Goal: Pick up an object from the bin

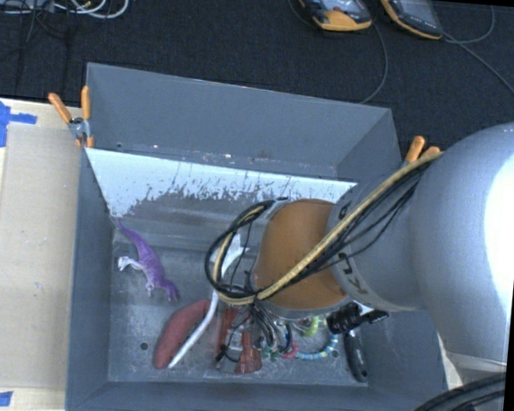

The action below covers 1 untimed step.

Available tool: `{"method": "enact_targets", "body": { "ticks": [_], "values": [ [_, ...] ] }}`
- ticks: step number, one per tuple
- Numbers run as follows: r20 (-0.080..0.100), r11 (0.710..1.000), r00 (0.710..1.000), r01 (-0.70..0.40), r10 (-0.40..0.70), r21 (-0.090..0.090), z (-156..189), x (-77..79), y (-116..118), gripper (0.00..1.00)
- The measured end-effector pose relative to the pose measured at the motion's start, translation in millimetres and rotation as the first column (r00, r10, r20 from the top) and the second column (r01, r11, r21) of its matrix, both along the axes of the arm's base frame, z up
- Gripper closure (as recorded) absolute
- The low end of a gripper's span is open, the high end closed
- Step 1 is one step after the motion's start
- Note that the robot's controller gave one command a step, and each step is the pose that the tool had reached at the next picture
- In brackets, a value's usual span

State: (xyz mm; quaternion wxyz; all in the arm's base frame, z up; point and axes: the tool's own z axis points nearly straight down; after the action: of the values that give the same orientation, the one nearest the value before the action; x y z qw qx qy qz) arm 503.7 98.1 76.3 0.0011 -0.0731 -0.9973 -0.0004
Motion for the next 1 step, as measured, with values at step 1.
{"method": "enact_targets", "body": {
  "ticks": [1],
  "values": [
    [0.000, 1.000, 1.000, 0.000, 0.000, 0.000, 0.0, 0.0, 0.0, 1.00]
  ]
}}
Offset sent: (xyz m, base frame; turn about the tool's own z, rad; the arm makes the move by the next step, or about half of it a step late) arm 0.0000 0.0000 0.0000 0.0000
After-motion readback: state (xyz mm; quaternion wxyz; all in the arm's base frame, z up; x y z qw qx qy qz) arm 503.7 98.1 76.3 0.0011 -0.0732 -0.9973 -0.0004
